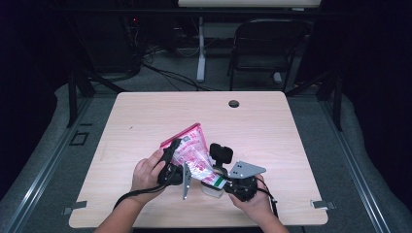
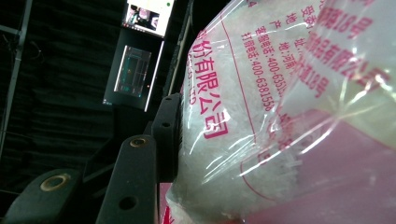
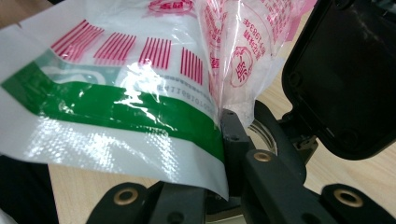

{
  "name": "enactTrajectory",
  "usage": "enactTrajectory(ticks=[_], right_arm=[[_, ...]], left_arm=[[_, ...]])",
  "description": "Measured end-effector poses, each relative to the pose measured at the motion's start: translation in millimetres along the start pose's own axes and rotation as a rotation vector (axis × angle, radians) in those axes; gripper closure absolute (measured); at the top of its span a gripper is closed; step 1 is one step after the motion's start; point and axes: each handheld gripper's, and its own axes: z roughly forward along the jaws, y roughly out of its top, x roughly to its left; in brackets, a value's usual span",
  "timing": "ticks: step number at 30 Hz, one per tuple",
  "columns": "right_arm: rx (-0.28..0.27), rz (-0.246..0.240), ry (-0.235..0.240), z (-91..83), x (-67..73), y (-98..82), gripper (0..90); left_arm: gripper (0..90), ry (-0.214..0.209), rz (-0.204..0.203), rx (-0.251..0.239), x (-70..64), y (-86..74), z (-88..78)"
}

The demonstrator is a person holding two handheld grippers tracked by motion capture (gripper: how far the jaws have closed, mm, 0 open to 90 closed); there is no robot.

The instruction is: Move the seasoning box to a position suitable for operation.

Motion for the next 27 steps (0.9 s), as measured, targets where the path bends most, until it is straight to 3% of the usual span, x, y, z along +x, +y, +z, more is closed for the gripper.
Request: enactTrajectory(ticks=[27], right_arm=[[0.016, 0.003, -0.01, 4.2, -0.3, -2.1, 89.5]], left_arm=[[61.7, 0.006, 0.001, -0.009, 0.0, 1.1, -1.3]])
